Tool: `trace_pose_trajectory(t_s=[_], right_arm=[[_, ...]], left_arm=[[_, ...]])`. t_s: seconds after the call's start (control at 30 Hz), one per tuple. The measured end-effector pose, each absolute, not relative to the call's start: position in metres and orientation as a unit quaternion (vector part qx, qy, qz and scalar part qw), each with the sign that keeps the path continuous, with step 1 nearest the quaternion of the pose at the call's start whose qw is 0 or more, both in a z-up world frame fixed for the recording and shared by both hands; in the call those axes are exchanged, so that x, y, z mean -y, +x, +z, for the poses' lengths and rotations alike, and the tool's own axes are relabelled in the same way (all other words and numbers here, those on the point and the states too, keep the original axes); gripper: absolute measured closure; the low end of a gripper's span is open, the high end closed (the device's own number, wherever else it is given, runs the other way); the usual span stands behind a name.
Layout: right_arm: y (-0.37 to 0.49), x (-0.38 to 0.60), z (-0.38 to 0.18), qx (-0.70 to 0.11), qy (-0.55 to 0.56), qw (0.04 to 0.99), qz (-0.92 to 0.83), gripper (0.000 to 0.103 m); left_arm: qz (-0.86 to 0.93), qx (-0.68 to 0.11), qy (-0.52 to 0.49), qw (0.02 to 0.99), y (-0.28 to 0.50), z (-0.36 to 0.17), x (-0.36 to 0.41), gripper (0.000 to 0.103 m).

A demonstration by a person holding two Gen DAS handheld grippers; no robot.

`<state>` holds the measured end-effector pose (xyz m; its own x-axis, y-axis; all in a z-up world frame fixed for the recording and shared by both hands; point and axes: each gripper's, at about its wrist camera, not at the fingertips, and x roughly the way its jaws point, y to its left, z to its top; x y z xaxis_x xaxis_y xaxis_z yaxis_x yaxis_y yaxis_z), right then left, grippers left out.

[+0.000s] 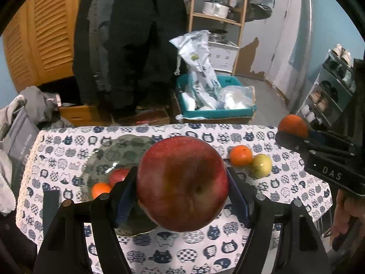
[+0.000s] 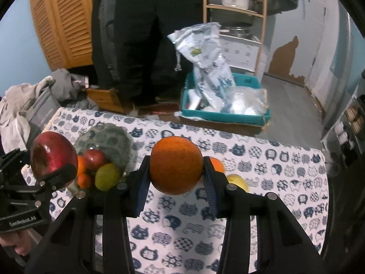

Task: Organize fruits
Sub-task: 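Lift and carry the apple and small tangerine with both grippers over the bowl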

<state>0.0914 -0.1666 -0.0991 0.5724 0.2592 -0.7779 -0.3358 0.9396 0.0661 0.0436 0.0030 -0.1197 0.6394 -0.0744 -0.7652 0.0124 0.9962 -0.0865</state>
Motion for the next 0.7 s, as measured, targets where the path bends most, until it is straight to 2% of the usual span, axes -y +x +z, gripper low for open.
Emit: trace_pose_trajectory(t_s=[0.7], right_arm=[[0.123,0.041,-0.126,-0.457,-0.054,0.854,0.241,0.061]], left_arm=[[0.045,-0.455,-0.079,0.886,0.042,-0.162,-0.099,0.028]])
